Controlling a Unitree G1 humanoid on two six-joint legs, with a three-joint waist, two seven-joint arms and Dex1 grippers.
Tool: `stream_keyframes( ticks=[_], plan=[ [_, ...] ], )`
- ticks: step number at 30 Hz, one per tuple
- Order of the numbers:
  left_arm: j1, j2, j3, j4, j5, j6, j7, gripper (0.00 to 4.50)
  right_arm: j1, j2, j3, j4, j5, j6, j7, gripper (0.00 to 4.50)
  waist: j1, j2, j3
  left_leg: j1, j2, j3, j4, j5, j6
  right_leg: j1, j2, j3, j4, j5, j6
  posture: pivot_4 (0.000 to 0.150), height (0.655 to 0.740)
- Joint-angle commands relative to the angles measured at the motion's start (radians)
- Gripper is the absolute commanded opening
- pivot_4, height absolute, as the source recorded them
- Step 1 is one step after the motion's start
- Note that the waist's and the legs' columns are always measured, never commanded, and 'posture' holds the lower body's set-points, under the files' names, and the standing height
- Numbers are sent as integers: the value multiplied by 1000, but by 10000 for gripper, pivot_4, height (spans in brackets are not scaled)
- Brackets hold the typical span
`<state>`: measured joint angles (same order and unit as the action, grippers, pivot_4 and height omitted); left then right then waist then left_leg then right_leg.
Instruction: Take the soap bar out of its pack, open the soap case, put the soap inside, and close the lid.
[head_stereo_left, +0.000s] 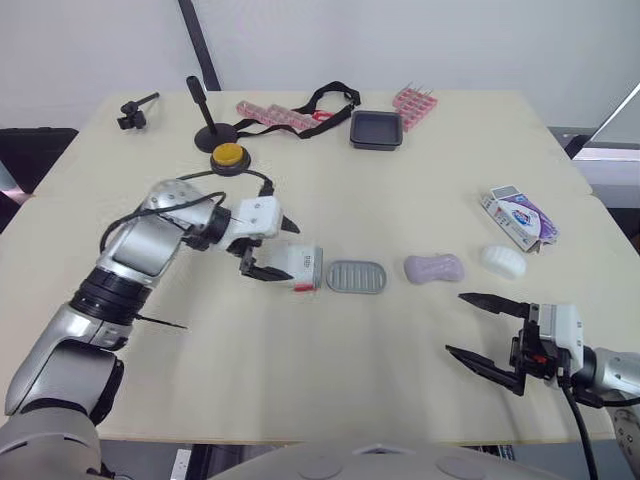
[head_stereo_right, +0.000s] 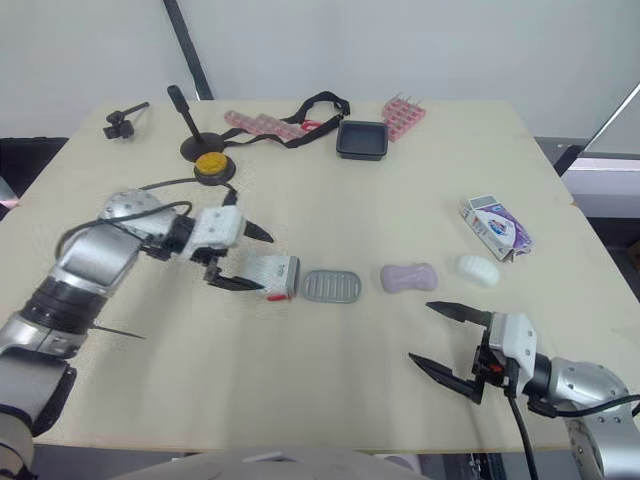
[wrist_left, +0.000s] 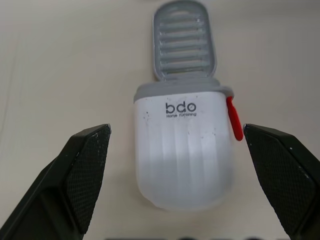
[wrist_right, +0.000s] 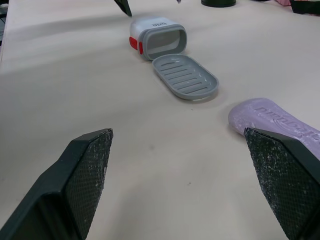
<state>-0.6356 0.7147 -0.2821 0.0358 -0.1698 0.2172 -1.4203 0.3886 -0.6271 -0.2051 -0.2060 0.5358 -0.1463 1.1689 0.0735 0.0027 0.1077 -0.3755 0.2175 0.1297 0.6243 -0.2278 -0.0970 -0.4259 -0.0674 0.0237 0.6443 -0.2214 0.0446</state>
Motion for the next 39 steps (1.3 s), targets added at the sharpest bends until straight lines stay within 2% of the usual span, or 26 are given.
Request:
stream_keyframes(
  ticks=[1,5,9,11,15,19,21,24,29,33,39],
  plan=[
    [18,22,113,-66,-145,54,-36,44988,-20,-18,-34,-16,12,-9,7,45000,0,0,0,0,0,0,0,0,0,0,0,0,0,0,0,1500,7291],
    [115,32,206,-149,-263,83,-30,44988,-49,-45,-39,-52,18,46,-18,45000,-5,1,0,0,0,1,-1,0,0,0,0,0,0,0,0,1500,7291],
    [470,3,400,-354,-374,70,96,44988,-149,-141,-13,-160,19,244,-99,45000,-32,3,0,2,0,4,-3,-1,-1,0,1,2,-4,0,0,1500,7291],
    [587,-5,455,-421,-405,97,152,44988,-184,-195,3,-193,2,308,-102,45000,-29,-1,2,1,1,3,-4,-1,-1,0,4,1,-5,0,1,1500,7291],
    [706,-6,496,-486,-429,102,208,44988,-232,-263,24,-212,-28,370,-101,45000,-4,-3,3,2,1,1,-6,0,-2,3,3,-2,-7,0,0,1500,7291],
    [945,-53,530,-517,-354,-39,232,44988,-450,-415,121,-174,-70,518,-21,45000,-21,1,4,3,-1,3,-7,0,-2,5,1,0,-11,1,1,1500,7291],
    [1011,-55,521,-505,-333,-86,217,44988,-543,-453,183,-146,-87,577,13,45000,-28,-1,5,4,0,4,-8,0,-2,5,2,0,-12,1,1,1500,7291],
    [1062,-53,494,-456,-295,-180,172,44988,-694,-461,290,-75,-146,604,69,45000,-27,-2,5,4,3,2,-9,0,-2,5,5,-2,-12,1,1,1500,7291],
    [1028,-101,479,-393,-275,-238,230,44988,-904,-394,440,38,-251,609,128,45000,-23,-1,5,6,2,3,-7,0,-1,3,4,-1,-9,1,1,1500,7291],
    [1038,-134,465,-378,-261,-305,247,44988,-985,-352,523,58,-307,667,142,45000,-23,-1,5,4,3,4,-7,0,0,2,4,-1,-7,0,0,1500,7291],
    [1083,-155,433,-443,-310,-341,243,44988,-1016,-320,587,64,-367,675,163,45000,-19,-1,5,3,3,4,-7,0,0,2,4,-1,-6,0,0,1500,7291]
  ],
)
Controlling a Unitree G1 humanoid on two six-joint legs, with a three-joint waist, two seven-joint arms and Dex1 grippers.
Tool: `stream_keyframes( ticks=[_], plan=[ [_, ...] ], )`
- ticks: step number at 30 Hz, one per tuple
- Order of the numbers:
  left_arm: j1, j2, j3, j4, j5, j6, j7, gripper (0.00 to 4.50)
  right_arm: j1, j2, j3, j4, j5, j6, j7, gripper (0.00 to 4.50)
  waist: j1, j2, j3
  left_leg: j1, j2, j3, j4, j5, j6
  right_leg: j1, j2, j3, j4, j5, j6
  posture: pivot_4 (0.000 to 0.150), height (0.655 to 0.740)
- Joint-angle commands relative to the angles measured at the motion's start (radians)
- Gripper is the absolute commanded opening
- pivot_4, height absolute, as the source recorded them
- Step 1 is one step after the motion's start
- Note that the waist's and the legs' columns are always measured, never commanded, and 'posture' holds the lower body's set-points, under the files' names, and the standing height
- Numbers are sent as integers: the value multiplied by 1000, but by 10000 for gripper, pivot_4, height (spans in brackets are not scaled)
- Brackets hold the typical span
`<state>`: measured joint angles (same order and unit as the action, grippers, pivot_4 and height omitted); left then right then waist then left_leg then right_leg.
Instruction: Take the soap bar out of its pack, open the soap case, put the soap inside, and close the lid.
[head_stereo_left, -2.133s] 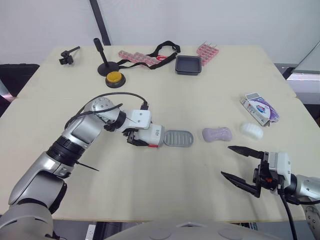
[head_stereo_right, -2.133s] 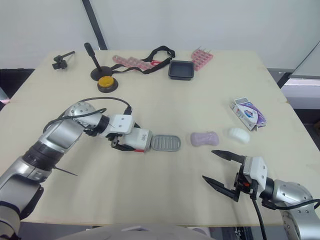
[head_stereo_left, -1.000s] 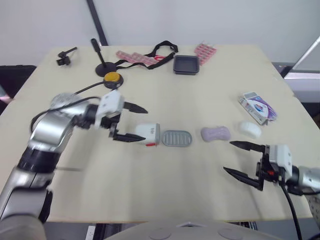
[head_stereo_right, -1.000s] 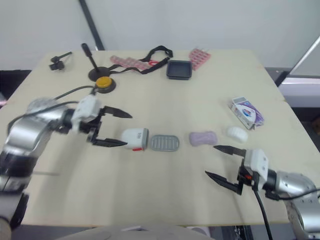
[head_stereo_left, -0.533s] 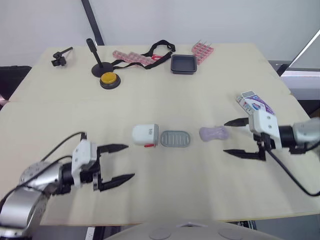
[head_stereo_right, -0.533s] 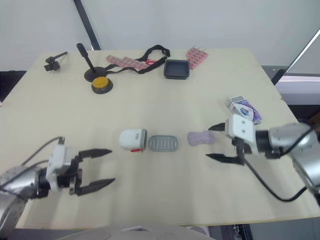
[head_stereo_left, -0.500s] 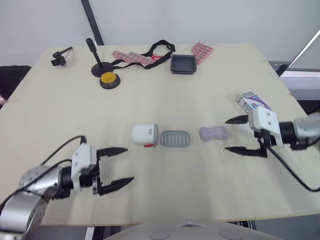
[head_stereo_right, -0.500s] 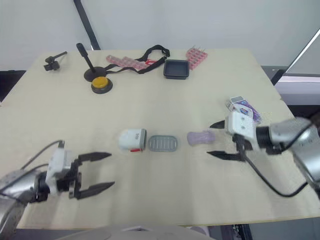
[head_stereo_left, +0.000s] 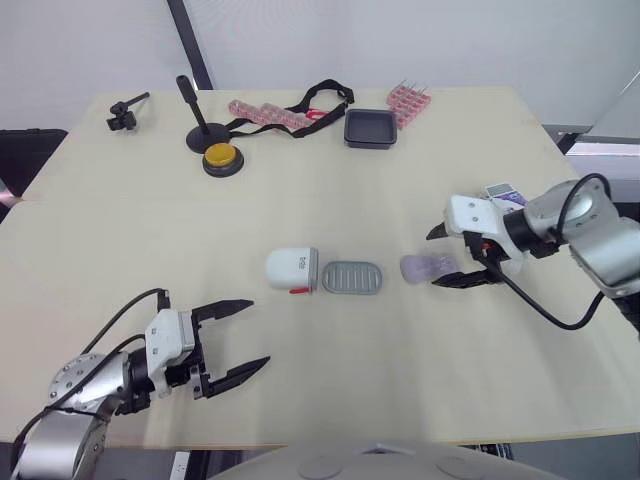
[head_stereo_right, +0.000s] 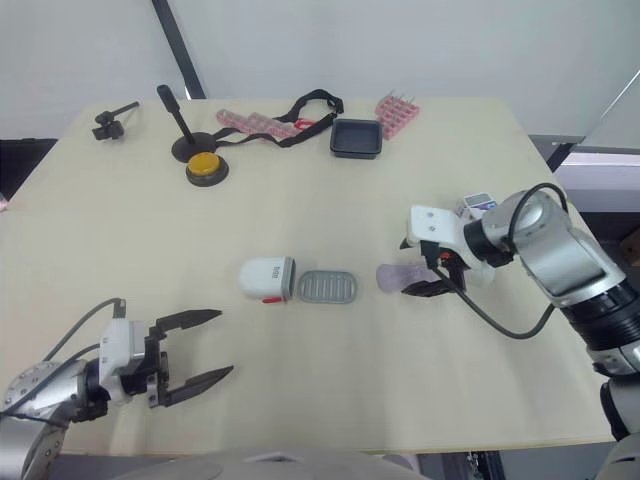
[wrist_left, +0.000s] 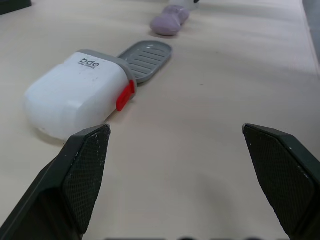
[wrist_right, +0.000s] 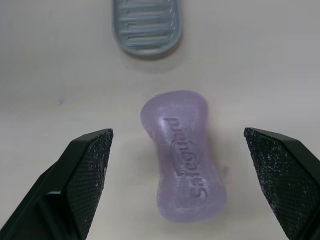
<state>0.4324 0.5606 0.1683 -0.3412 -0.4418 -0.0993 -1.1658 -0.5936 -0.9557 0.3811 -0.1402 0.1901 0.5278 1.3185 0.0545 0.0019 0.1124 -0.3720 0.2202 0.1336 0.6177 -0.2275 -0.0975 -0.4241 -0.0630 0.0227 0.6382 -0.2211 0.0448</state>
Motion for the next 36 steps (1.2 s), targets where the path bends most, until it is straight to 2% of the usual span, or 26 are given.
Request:
stream_keyframes(
  ticks=[1,11,28,32,36],
  plan=[
    [18,1,-19,-71,-41,-21,-7,44988,-36,14,4,2,-28,-1,15,45000,1,0,0,0,0,0,0,0,0,0,0,0,1,0,0,1500,7291],
    [19,11,-10,-31,-31,-51,12,44988,-98,80,94,103,-162,-6,20,45000,0,0,0,1,1,1,4,0,0,-3,0,2,7,0,0,1500,7291],
    [62,-12,-55,0,-3,-166,21,44988,-90,122,116,170,-242,-62,32,45000,1,0,0,0,1,2,7,0,0,-4,0,3,11,0,0,1500,7291],
    [58,-4,-61,-8,-5,-157,33,45000,-86,130,116,184,-260,-84,28,33880,0,0,0,0,1,2,7,0,0,-4,0,3,12,0,0,1500,7291],
    [32,11,-62,-2,-16,-134,40,45000,-88,126,120,192,-271,-92,42,19906,1,-1,-1,1,1,2,8,0,0,-4,1,3,13,0,0,1500,7291]
  ],
)
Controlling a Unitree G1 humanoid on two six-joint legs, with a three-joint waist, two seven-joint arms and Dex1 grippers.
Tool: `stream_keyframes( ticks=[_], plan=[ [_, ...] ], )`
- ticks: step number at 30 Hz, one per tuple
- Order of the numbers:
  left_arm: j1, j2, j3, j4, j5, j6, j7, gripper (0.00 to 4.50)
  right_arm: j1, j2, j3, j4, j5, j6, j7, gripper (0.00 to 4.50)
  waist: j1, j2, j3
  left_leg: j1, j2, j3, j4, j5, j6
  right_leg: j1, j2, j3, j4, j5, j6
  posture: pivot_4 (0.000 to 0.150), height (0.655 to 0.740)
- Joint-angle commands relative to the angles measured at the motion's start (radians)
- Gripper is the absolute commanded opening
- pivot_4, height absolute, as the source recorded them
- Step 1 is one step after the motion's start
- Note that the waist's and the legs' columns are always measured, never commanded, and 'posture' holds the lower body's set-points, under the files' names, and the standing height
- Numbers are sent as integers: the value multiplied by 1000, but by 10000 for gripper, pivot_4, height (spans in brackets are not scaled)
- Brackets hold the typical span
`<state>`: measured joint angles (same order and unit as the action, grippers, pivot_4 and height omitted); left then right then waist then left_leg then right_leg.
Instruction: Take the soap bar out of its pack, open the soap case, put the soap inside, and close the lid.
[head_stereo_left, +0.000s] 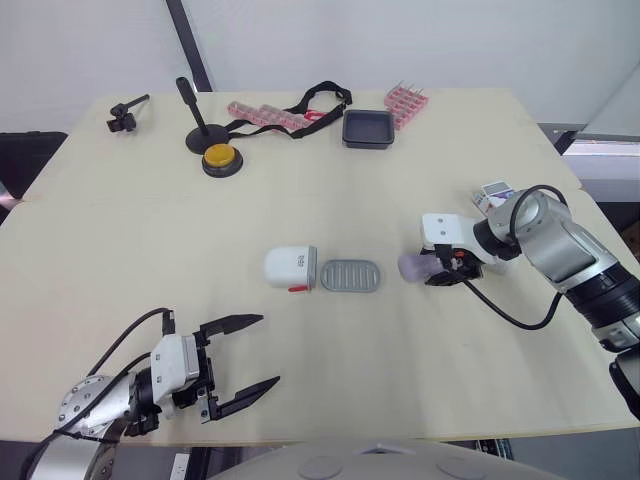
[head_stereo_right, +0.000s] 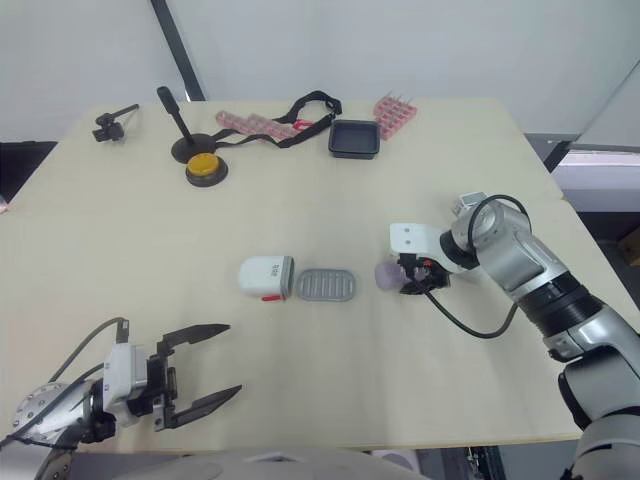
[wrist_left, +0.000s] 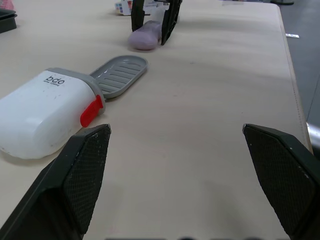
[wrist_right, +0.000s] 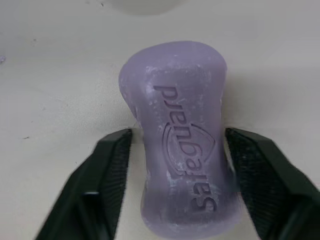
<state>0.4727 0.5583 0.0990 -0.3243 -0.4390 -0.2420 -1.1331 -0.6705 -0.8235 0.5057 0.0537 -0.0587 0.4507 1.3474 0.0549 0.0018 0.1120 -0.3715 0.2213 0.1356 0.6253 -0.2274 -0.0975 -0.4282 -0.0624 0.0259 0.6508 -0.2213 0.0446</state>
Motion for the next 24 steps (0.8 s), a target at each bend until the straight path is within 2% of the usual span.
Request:
stream_keyframes(
  ticks=[1,6,12,20,24],
  plan=[
    [-14,15,5,-14,-21,10,7,45000,-12,-5,-10,-4,-16,-11,17,17522,1,-1,-1,0,0,0,0,0,0,0,0,0,0,0,0,1500,7291],
    [-40,11,0,23,-14,11,6,45000,-37,3,-44,-38,13,10,36,17423,0,-1,-1,0,0,0,1,0,0,0,0,0,1,0,0,1500,7291],
    [-45,6,2,27,-11,11,24,45000,-134,83,-80,-164,83,207,7,17423,-5,-1,-1,0,2,2,1,0,0,-4,2,3,4,0,0,1500,7291],
    [-86,32,15,-35,-34,89,65,45000,-182,242,40,-268,55,470,-121,17423,7,-2,-2,4,2,2,2,0,-1,-4,3,2,3,0,0,1500,7291],
    [-107,44,9,-106,-43,159,110,45000,-182,278,96,-303,62,545,-155,17423,10,-2,-2,4,2,2,2,1,-3,-4,3,2,4,0,0,1500,7291]
  ],
)
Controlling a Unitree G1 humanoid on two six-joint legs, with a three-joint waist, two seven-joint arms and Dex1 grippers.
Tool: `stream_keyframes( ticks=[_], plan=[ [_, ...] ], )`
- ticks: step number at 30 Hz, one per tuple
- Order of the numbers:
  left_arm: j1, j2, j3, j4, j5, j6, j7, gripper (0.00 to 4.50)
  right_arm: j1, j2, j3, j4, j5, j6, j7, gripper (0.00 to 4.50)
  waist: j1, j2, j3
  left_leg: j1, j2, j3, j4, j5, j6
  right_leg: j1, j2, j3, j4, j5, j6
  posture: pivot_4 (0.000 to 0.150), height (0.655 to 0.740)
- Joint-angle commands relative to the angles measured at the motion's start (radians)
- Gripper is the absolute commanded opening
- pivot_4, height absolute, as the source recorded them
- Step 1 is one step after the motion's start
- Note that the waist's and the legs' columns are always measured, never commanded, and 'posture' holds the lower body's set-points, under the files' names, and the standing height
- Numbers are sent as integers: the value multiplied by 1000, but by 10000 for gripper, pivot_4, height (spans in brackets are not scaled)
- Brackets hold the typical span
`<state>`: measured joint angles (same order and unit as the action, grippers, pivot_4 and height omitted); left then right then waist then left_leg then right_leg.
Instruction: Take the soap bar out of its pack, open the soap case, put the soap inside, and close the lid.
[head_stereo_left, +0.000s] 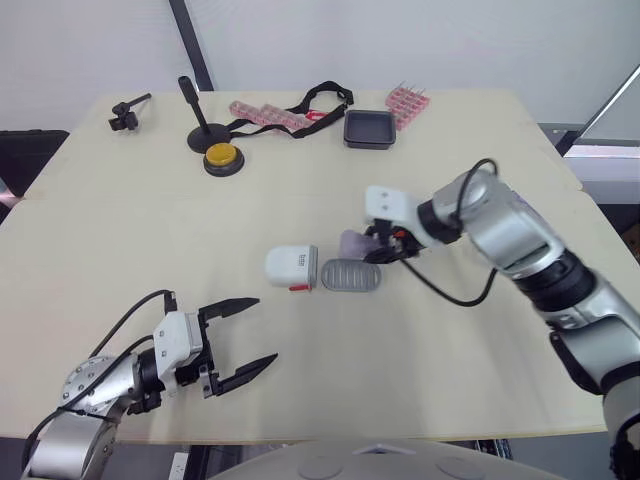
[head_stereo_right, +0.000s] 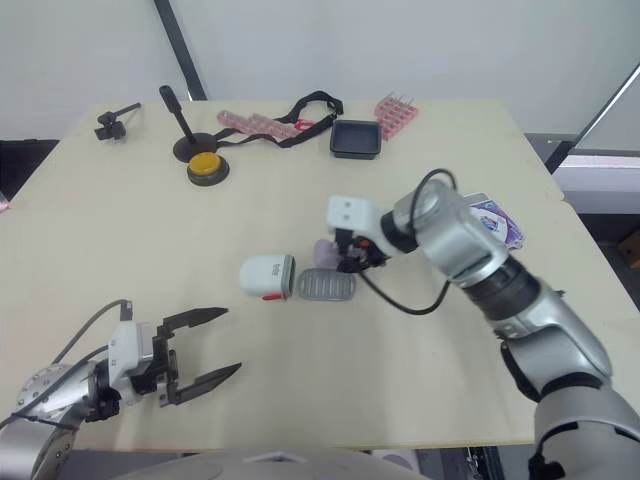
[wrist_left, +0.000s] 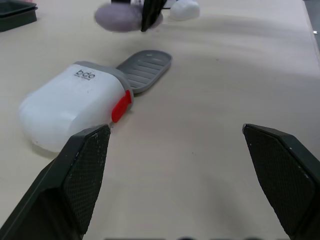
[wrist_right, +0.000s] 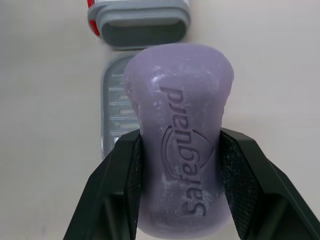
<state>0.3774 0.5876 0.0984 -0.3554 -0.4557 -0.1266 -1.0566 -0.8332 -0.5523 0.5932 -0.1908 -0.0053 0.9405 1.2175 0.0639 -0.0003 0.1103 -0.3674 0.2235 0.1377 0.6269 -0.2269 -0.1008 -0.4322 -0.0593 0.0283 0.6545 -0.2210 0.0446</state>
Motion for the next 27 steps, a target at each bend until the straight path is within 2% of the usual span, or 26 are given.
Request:
stream_keyframes(
  ticks=[1,4,12,24,26,27],
  plan=[
    [-14,16,9,-90,-28,59,44,45000,-21,11,16,-68,16,73,-31,17423,1,0,0,0,0,0,0,0,-1,0,0,0,0,0,0,1500,7291],
    [-16,20,-3,-155,-30,115,83,45000,-27,27,44,-84,27,104,-49,17423,-1,0,0,0,0,0,0,3,-8,0,1,0,0,0,1,1500,7291],
    [-69,23,-24,-236,-38,230,148,45000,-33,30,80,-69,45,98,-75,17423,-5,0,0,0,0,0,-2,4,-12,1,1,0,0,1,2,1500,7291],
    [-40,37,11,-210,-35,217,133,45000,-54,42,112,-18,44,51,-87,17423,-9,0,0,-2,1,0,-2,4,-13,1,2,0,0,1,2,1500,7291],
    [-37,39,18,-200,-34,208,122,45000,-62,33,126,-17,47,49,-70,27726,-9,0,0,-2,1,0,-2,4,-13,1,2,0,0,1,3,1500,7291],
    [-36,39,20,-196,-33,205,119,45000,-63,33,127,-15,47,46,-69,30529,-9,0,0,-2,1,0,-2,4,-13,1,2,0,0,1,3,1500,7291]
  ],
)
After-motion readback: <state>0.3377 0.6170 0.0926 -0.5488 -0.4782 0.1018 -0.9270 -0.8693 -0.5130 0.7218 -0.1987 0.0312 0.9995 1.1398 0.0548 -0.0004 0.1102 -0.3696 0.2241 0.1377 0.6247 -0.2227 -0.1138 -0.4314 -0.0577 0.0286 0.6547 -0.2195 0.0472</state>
